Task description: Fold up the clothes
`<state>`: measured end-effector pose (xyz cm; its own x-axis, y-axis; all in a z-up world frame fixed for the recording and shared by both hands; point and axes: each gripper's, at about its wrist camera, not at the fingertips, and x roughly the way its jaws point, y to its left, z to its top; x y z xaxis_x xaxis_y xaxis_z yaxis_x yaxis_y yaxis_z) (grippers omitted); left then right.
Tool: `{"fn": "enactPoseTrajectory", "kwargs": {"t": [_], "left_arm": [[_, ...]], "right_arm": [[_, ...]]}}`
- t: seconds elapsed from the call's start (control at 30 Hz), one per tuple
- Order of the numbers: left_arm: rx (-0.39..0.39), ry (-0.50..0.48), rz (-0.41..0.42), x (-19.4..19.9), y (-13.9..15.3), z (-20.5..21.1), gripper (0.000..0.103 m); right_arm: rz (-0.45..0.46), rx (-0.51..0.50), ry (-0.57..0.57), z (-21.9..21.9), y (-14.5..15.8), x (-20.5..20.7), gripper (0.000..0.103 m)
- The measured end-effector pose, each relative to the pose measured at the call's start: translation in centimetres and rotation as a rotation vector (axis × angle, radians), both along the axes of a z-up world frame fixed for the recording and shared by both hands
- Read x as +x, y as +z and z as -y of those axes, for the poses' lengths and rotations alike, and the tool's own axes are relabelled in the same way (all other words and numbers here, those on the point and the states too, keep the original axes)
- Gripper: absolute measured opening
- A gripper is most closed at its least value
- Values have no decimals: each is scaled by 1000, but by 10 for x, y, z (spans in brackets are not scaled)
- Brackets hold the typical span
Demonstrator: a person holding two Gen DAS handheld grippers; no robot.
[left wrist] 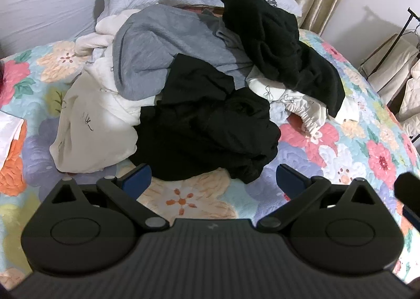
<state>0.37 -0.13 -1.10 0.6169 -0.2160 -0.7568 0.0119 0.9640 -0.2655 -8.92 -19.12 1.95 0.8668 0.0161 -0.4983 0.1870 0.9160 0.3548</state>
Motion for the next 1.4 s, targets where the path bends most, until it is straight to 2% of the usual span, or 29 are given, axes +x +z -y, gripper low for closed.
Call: {"fn": "enactPoseTrajectory", "kwargs": {"t": [0.4,0.53,0.6,0.7,0.9,1.07,1.17,1.23,1.27,1.33,1.37,1.4], "left_arm": [[-6,-4,-36,3,-5,1,103],[-53,31,-71,9,-13,-10,103],[-88,53,-98,12,-19,-18,103],[-124,108,-122,15,-29,-33,103],[13,194,-126,24,-42,-41,103],[-48,185,-163,33,-55,-47,103],[-35,179,-174,34,-57,-44,103],[-33,178,-169,33,-56,-44,103],[-32,178,-165,32,-55,-43,103],[-29,184,-165,31,-55,-44,103],[-28,187,-167,30,-55,-44,103],[-26,187,-166,30,-55,-44,103]], "right_arm": [[-43,104,1,15,-29,6,100],[-79,220,73,19,-40,30,100],[-106,242,106,17,-45,45,100],[-142,212,159,6,-51,73,100],[-225,105,251,-23,-79,134,100],[-232,129,262,-28,-107,171,100],[-259,128,272,-32,-127,188,100],[-217,96,276,-36,-133,187,100],[-207,90,275,-36,-133,185,97],[-180,86,276,-35,-131,178,70],[-165,101,294,-32,-130,174,44],[-150,115,304,-29,-129,170,35]]}}
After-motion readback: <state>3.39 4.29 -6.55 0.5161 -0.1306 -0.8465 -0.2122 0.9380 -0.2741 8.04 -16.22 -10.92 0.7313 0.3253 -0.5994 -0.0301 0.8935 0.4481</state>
